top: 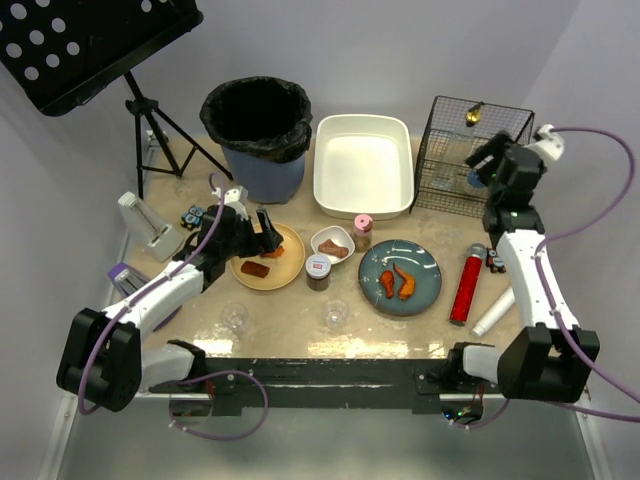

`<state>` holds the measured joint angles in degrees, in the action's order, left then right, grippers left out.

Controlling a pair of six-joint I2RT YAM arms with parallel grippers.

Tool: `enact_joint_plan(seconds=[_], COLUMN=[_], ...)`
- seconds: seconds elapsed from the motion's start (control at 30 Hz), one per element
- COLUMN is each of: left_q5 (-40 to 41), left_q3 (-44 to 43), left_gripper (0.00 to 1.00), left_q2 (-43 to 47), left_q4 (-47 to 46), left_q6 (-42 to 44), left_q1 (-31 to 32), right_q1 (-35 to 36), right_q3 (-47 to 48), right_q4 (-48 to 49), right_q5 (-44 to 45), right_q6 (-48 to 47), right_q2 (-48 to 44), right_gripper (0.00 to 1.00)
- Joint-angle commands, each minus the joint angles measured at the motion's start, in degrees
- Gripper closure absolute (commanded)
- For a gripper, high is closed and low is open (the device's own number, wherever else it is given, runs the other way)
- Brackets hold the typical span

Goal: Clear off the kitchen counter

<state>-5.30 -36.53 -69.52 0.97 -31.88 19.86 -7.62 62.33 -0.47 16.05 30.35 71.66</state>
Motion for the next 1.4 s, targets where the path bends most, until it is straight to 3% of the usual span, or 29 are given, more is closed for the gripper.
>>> enact_joint_plan(seconds=[0.0, 0.2, 0.37, 0.5, 0.8, 1.37], left_q5=[0.8, 2.4, 3.9, 4.3, 4.9, 4.6], left_q3=[-2.2, -2.5, -2.7, -2.7, -2.8, -2.0], left_gripper=[0.08, 0.09, 0.09, 0.09, 0.08, 0.08], left_q2=[0.9, 1.4, 1.5, 0.9, 1.7, 2.1], left_q4=[-1.7, -1.1, 1.5, 1.9, 2.8, 2.4], left_q6=[0.2, 0.5, 0.8, 0.3, 0.6, 0.6], left_q1=[1.5, 2.3, 2.2, 2.2, 2.2, 2.2], right_q1=[12.3, 30.4, 47.2, 55.7, 62.8, 68.0], right_q3=[-2.4, -4.9, -3.8, -1.8, 0.8, 4.0], right_q4=[-2.4, -6.2, -8.7, -10.4, -12.4, -16.9], right_q5=[-0.9, 2.0, 3.5, 5.3, 8.3, 13.9], right_q6=[2.7, 8.3, 10.3, 10.5, 10.5, 9.8], right_q2=[-3.7, -6.1, -1.7, 3.7, 14.8, 23.5], right_gripper=[0.2, 0.19, 0.18, 0.16, 0.07, 0.1])
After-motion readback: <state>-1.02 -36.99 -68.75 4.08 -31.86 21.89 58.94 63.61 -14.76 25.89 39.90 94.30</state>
